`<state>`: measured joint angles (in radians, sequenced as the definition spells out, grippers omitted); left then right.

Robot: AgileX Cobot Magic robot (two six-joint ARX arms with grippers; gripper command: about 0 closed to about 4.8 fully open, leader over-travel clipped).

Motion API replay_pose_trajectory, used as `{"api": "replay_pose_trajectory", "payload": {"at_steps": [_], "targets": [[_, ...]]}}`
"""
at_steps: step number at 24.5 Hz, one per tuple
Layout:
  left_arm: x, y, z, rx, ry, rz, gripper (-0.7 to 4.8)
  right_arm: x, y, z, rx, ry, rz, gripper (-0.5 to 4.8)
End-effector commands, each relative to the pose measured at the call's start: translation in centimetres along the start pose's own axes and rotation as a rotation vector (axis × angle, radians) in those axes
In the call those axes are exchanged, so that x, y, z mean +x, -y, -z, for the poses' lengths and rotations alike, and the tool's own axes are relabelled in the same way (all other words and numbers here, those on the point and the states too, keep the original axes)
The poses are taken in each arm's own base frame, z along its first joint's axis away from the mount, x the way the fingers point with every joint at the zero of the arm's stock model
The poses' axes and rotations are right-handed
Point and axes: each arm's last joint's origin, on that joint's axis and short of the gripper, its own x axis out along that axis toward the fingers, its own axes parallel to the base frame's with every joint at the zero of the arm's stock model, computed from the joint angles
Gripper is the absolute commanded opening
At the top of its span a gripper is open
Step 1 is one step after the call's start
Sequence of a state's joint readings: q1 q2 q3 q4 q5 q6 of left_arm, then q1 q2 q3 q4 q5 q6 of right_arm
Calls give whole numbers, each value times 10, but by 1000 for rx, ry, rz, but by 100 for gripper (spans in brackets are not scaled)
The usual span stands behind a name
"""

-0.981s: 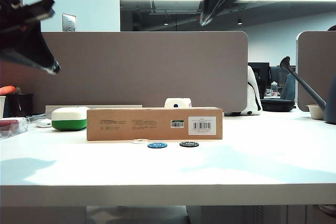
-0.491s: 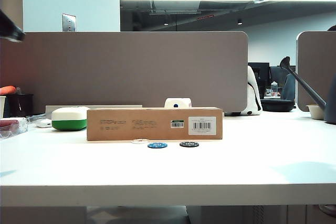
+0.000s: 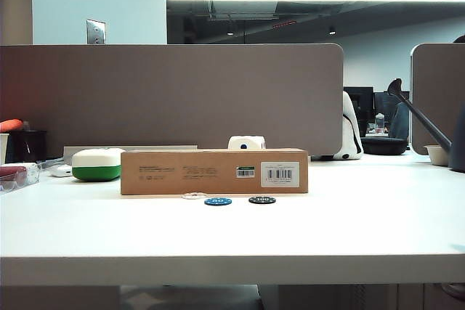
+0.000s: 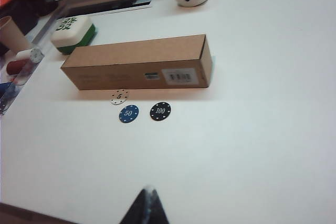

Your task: Push the chip with the lowest value in the row forward next to the rectangular box.

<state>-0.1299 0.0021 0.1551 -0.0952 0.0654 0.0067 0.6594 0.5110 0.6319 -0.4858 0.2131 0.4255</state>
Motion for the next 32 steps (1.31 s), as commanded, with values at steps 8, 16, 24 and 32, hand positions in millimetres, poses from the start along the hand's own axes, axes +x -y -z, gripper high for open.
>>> {"api": "replay_pose_trajectory", "payload": {"at_steps": [8, 16, 24, 32], "targets": [[6, -6, 27, 0, -47, -76, -5, -3, -1, -3, 6, 23, -16, -9], [6, -14, 54, 48, -191, -262, -6, -3, -1, -3, 6, 23, -16, -9], [4, -24, 38, 68, -39, -550, -5, -3, -1, -3, 6, 23, -16, -9], [8, -13, 29, 55, 70, -187, -5, -3, -1, -3, 6, 23, -16, -9]]}}
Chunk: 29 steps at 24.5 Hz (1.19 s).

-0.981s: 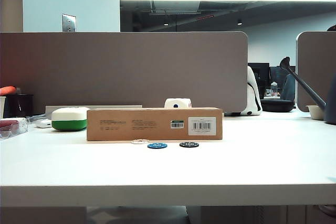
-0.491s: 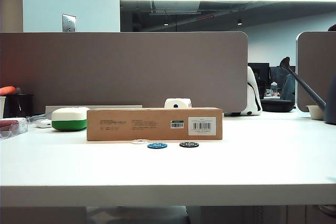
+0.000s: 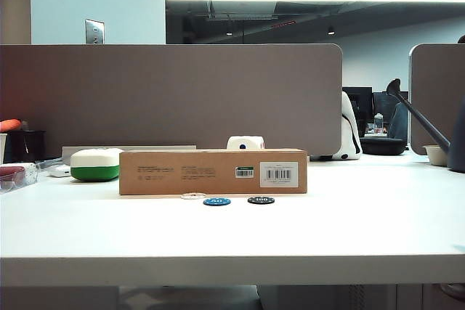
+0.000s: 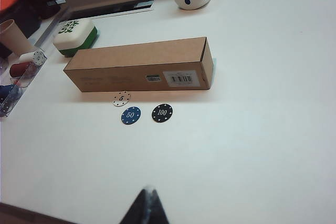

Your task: Push the chip with the lowest value in the row forward next to the rectangular box.

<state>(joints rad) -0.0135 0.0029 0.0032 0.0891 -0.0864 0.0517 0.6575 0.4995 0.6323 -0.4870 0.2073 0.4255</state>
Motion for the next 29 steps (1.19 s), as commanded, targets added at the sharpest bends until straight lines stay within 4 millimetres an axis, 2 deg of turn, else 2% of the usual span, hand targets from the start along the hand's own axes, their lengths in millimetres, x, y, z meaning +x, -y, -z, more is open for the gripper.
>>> {"api": "replay_pose_trajectory", "payload": {"at_steps": [1, 29], "targets": [[0, 2, -5, -5, 49, 92, -5, -1, -1, -2, 3, 15, -8, -9], [0, 2, -3, -1, 25, 87, -5, -1, -1, -2, 3, 15, -8, -9]]}}
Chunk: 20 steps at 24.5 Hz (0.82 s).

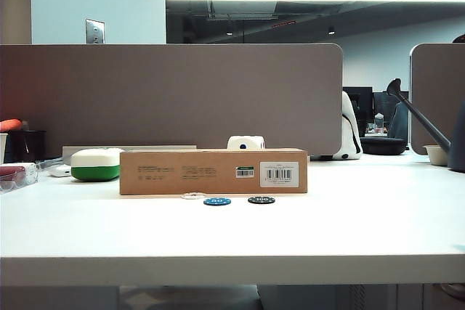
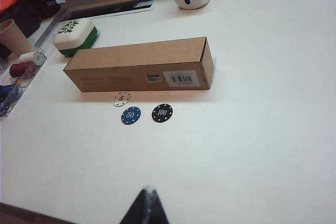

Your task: Push the chip with the lowest value in the row forward next to the rectangular box.

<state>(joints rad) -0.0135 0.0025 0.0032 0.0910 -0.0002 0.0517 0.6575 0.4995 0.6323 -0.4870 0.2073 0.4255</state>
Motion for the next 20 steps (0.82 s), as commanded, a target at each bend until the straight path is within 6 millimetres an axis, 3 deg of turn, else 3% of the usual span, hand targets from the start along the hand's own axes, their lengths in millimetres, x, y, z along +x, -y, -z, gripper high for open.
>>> {"api": "replay_pose_trajectory", "payload": {"at_steps": [1, 14, 20], "targets": [[0, 0, -3, 0, 18, 1, -5, -1, -1, -2, 3, 15, -8, -9], [0, 0, -3, 0, 18, 1, -5, -2, 0, -2, -12, 17, -4, -9], [0, 0, -3, 0, 16, 1, -5, -21, 14, -5, -77, 151, 76, -9]]}}
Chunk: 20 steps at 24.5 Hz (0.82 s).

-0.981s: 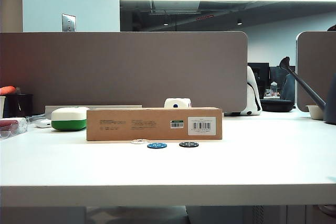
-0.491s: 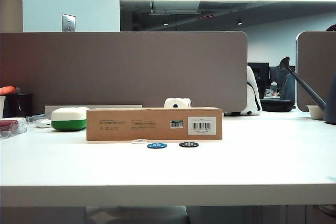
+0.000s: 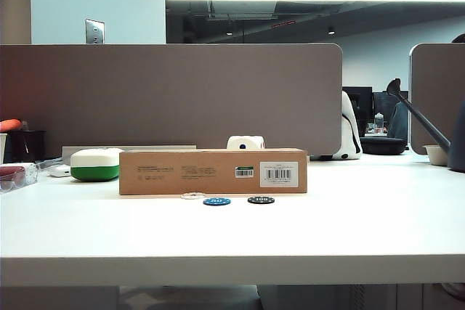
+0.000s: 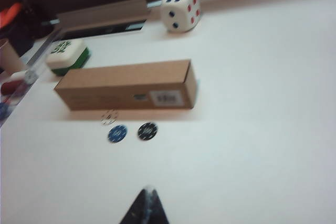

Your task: Push the chip with the lowest value in the row forward next to the rectangular box.

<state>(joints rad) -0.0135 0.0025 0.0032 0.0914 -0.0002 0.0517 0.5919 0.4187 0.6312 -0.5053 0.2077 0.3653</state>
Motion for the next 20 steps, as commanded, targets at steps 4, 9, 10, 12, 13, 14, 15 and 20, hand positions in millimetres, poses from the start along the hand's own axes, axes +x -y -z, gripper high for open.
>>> {"api": "replay_pose_trajectory", "payload": {"at_steps": [4, 9, 10, 12, 13, 14, 15, 20], "targets": [[0, 0, -2, 0, 14, 0, -5, -17, 20, 4, -57, 274, 115, -9], [0, 0, -2, 0, 11, 1, -5, -5, 46, 44, -84, 423, 195, -9], [0, 0, -2, 0, 11, 1, -5, -3, 48, 48, -83, 429, 208, -9], [0, 0, -2, 0, 11, 1, -5, 1, 53, 56, -80, 445, 235, -9], [0, 0, -2, 0, 11, 1, -5, 3, 56, 60, -79, 450, 246, -9], [0, 0, -2, 0, 11, 1, -5, 6, 58, 64, -80, 453, 249, -9], [0, 0, -2, 0, 12, 1, -5, 8, 60, 67, -82, 456, 244, -9], [0, 0, -2, 0, 11, 1, -5, 19, 69, 81, -109, 470, 256, -9]]}}
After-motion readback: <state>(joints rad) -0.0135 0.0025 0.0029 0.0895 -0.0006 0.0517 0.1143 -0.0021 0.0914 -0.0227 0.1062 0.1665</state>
